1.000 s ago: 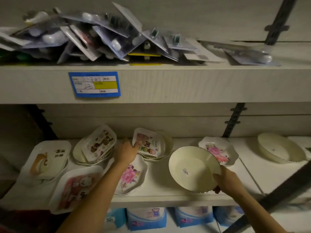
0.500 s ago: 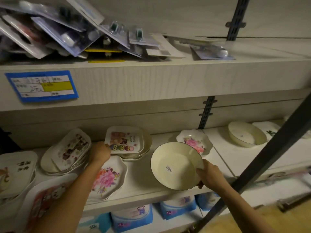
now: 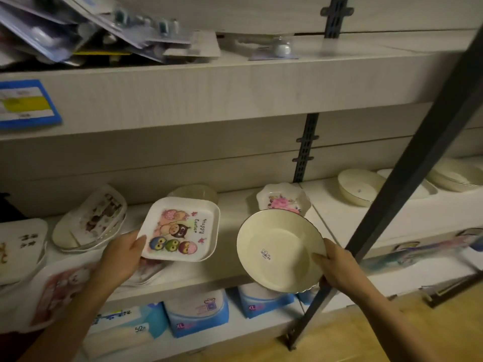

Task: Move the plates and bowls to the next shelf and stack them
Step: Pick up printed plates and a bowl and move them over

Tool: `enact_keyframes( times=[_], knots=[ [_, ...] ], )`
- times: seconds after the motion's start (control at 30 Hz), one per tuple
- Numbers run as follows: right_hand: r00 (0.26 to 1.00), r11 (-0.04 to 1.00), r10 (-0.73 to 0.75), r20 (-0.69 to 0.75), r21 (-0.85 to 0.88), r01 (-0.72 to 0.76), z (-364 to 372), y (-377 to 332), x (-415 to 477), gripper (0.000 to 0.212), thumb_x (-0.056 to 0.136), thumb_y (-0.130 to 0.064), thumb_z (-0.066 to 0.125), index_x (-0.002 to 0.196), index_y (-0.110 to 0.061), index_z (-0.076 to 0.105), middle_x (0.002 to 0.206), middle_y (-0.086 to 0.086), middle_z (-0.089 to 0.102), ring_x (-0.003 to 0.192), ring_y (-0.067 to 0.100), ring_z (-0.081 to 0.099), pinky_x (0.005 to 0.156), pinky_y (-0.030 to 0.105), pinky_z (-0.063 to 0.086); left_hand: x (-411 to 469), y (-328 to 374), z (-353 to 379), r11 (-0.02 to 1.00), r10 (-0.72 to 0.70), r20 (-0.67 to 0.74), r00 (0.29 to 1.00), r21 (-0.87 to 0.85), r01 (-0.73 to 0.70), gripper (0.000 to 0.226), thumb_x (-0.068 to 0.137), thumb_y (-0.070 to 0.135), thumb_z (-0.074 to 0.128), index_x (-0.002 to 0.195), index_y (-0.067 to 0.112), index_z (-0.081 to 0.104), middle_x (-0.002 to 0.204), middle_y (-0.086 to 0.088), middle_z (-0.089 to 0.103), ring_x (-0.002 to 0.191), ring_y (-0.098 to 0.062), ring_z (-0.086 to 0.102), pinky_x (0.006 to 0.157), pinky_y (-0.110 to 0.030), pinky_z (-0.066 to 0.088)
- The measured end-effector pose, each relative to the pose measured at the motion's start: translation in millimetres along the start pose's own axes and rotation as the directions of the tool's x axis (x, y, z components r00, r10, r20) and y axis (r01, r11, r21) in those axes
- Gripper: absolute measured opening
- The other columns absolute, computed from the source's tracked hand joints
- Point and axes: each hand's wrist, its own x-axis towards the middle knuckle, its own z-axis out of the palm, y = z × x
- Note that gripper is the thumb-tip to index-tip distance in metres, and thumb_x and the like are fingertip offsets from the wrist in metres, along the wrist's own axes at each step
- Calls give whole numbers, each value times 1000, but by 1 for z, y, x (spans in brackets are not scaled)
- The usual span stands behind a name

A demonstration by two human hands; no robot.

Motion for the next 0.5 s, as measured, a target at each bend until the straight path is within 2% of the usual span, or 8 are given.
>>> enact_keyframes(
  times=[0.07, 0.17, 0.2, 0.23, 0.3, 0.33, 0.4, 0.5],
  knots=[
    [1000, 1000, 4, 19, 16, -4, -11, 17, -6, 19, 97, -21, 38, 110, -12, 49, 76, 0, 59, 63, 16, 62, 63, 27, 56, -22, 9, 8, 1000, -25, 5, 1000, -15, 25, 29, 96, 11, 41, 106, -7, 61, 99, -28, 65, 82, -36, 59, 75, -38, 47],
    [998, 999, -26, 60, 20, 25, -30, 49, -12, 20, 95, -21, 41, 110, -12, 51, 84, 8, 63, 59, 18, 62, 56, 28, 56, -63, 31, 22, 992, -57, -26, 998, 112, 59, 33, 94, 8, 45, 123, -4, 54, 114, -27, 61, 88, -26, 53, 77, -33, 38],
    [996, 999, -41, 81, 31, 39, -38, 60, -15, 19, 95, -21, 41, 111, -14, 51, 84, 8, 64, 55, 15, 62, 53, 24, 54, -80, 42, 25, 993, -44, -57, 997, 110, 51, 35, 87, 1, 56, 121, -9, 54, 112, -30, 62, 87, -29, 56, 77, -35, 43],
    [993, 998, -59, 101, 43, 55, -47, 70, -19, 18, 95, -20, 41, 111, -16, 50, 83, 8, 65, 50, 12, 60, 49, 20, 51, -95, 49, 30, 994, -73, 42, 996, 90, 69, 42, 68, -9, 73, 107, -16, 60, 99, -34, 65, 78, -35, 63, 72, -39, 51],
    [986, 993, -111, 128, 53, 105, -64, 91, -27, 20, 94, -16, 42, 112, -20, 49, 80, 9, 67, 44, 12, 59, 46, 18, 49, -115, 47, 48, 992, 33, 52, 998, 121, -39, 54, 30, -14, 88, 78, -20, 65, 72, -34, 67, 54, -39, 66, 49, -39, 56],
    [981, 990, -136, 137, 42, 131, -72, 100, -31, 21, 93, -14, 43, 111, -22, 49, 79, 10, 68, 43, 13, 59, 47, 18, 48, -132, 57, 54, 999, -4, 89, 996, 48, 0, 45, 44, -15, 84, 83, -20, 64, 75, -34, 66, 56, -40, 64, 52, -38, 55],
    [975, 987, -156, 157, -1, 158, -88, 118, -37, 22, 92, -14, 43, 109, -27, 47, 75, 12, 69, 42, 12, 59, 50, 18, 47, -160, 78, 67, 998, -35, -50, 998, 55, 38, 24, 86, -2, 55, 107, -13, 59, 94, -32, 61, 70, -36, 60, 60, -33, 47],
    [976, 989, -141, 167, -12, 145, -109, 143, -41, 22, 92, -14, 43, 108, -27, 48, 74, 13, 69, 42, 12, 59, 52, 19, 47, -181, 89, 95, 972, -207, -12, 978, -119, 204, 18, 95, 9, 42, 106, 4, 55, 87, -25, 59, 62, -29, 55, 47, -36, 38]
  ],
)
